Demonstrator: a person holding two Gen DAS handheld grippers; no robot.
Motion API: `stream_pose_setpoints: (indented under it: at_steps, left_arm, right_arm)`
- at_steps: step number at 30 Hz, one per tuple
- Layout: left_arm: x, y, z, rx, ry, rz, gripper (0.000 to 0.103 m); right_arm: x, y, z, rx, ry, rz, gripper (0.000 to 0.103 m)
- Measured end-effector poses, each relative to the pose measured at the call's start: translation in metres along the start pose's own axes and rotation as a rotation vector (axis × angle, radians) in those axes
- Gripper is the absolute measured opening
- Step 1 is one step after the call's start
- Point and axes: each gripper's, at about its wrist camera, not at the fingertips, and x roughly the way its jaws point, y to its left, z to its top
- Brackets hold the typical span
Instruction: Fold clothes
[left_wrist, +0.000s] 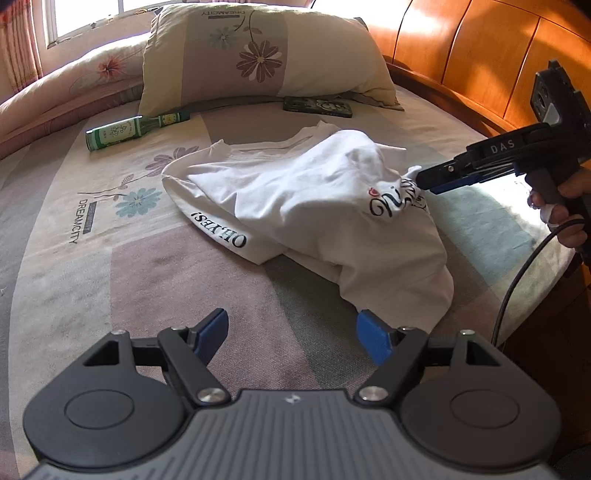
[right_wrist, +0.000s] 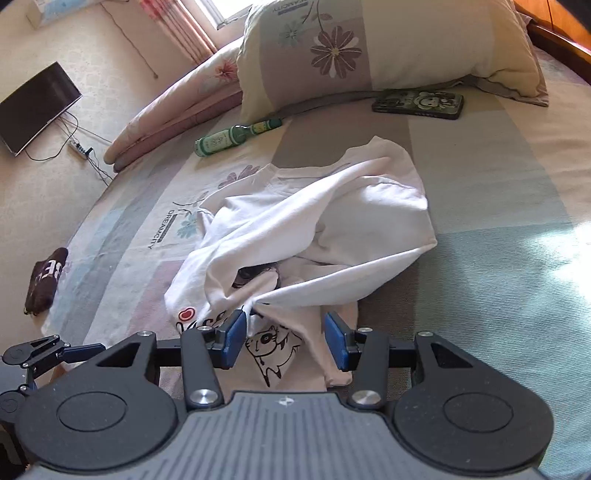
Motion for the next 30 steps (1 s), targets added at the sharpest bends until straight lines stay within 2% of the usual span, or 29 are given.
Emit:
stream_pose_setpoints:
  at_steps: [3, 8, 12, 16, 18, 22, 23, 30]
  left_arm:
    - [-0.003, -0.004, -0.003, 0.002, -0.006, 0.024, 0.078]
    - [-0.003, -0.006, -0.004, -0.021, -0.013, 0.012, 0.078]
    - [0.001, -0.011, -0.006, 0.007, -0.004, 0.049, 0.078]
    - [0.006, -0.010, -0.005, 0.005, 0.002, 0.036, 0.079]
    - [0.009, -0.009, -0.003, -0.001, 0.005, 0.029, 0.079]
    - [0.016, -0.011, -0.002, 0.016, 0.019, 0.026, 0.079]
    - [0.016, -0.012, -0.002, 0.027, 0.023, 0.027, 0.079]
    - [0.017, -0.005, -0.004, 0.031, 0.025, 0.044, 0.079]
  right_arm:
    - [0.004, 0.005, -0.004, -0.041, -0.011, -0.023, 0.052]
    - [0.010, -0.001, 0.008, 0.010, -0.042, -0.026, 0.052]
    - [0.012, -0.011, 0.018, 0.056, -0.065, -0.072, 0.052]
    - [0.020, -0.014, 0.012, 0.108, -0.028, -0.014, 0.049]
    - [0.026, -0.007, 0.007, 0.106, -0.002, -0.012, 0.047]
    - [0.033, -0.001, 0.005, 0.089, 0.006, -0.018, 0.018]
    - [0.033, 0.001, 0.005, 0.068, 0.002, -0.028, 0.014]
    - [0.017, -0.003, 0.012, -0.015, -0.028, -0.150, 0.007]
